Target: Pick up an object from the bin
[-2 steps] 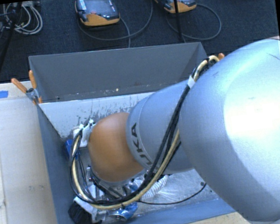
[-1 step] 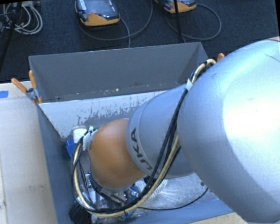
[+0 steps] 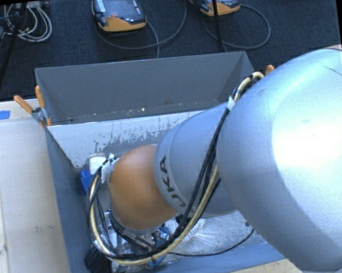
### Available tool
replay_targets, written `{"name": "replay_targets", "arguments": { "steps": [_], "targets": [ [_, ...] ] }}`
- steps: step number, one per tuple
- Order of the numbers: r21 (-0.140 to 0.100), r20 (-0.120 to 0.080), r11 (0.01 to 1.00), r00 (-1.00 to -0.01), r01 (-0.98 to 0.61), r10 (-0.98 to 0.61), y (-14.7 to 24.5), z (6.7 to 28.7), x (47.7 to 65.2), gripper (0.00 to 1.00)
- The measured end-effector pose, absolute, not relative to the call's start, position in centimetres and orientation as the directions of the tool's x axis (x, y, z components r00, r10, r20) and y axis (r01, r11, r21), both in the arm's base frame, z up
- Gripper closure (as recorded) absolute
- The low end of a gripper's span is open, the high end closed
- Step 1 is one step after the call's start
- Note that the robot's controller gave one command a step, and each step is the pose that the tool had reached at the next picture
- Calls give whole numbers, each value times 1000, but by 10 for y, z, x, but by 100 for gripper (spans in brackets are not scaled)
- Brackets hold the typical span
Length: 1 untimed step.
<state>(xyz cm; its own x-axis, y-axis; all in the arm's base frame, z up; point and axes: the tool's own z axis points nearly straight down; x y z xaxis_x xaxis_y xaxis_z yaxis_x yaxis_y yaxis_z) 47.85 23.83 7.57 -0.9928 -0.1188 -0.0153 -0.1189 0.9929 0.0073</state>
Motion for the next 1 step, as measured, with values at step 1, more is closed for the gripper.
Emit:
{"name": "replay_targets", "arguments": {
  "steps": [1],
  "targets": [
    [6,-12,993,-993,-119,-119,238,78,478,100]
  ]
}}
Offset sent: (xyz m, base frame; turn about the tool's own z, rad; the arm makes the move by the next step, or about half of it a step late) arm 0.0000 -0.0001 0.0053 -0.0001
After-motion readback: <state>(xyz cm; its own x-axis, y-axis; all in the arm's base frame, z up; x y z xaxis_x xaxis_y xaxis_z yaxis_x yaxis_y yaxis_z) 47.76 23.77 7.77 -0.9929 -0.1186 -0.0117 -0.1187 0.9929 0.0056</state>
